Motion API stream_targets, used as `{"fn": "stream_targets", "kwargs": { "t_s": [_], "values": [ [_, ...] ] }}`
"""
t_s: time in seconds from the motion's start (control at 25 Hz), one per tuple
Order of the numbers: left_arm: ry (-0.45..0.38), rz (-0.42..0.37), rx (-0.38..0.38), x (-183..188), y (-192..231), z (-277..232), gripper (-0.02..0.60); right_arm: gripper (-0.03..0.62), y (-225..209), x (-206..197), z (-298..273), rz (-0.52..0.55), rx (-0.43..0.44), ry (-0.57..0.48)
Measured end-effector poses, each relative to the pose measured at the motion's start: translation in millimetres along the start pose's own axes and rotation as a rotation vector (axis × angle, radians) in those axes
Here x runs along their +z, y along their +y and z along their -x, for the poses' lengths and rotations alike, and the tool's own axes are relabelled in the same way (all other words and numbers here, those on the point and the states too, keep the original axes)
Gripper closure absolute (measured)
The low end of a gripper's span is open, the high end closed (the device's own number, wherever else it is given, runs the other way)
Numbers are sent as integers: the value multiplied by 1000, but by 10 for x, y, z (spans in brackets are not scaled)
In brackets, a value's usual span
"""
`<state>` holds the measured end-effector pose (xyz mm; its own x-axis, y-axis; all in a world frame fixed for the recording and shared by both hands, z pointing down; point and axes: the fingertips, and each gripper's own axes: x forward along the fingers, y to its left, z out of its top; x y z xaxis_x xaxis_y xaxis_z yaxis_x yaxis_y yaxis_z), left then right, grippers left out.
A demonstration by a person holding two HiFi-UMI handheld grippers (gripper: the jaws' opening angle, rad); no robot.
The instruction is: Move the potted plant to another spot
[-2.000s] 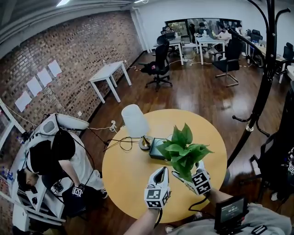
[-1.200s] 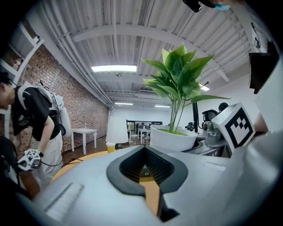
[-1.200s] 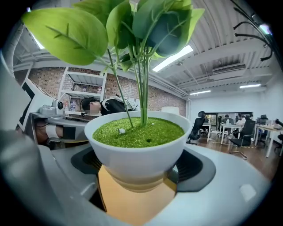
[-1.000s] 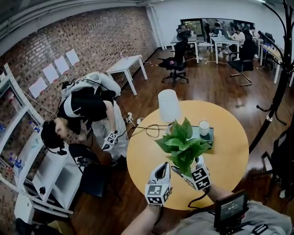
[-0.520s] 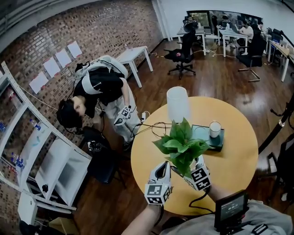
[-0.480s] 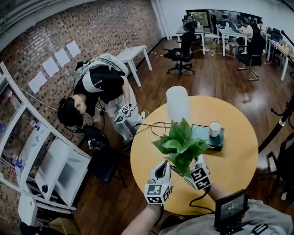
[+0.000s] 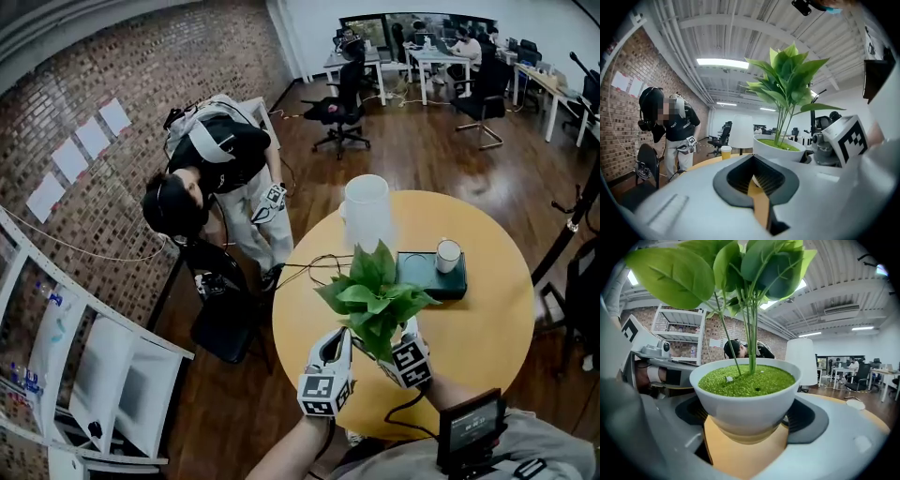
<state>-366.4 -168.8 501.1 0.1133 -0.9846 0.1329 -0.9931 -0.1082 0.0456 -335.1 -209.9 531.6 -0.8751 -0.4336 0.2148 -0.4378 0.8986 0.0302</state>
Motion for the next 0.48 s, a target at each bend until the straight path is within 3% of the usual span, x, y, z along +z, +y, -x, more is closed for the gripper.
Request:
{"fn": "stream_targets", "kwargs": {
  "t_s": [0.48],
  "values": [
    [42, 3, -84, -339, 330, -30, 580, 89, 125, -317, -321, -34, -78, 19]
  ]
}}
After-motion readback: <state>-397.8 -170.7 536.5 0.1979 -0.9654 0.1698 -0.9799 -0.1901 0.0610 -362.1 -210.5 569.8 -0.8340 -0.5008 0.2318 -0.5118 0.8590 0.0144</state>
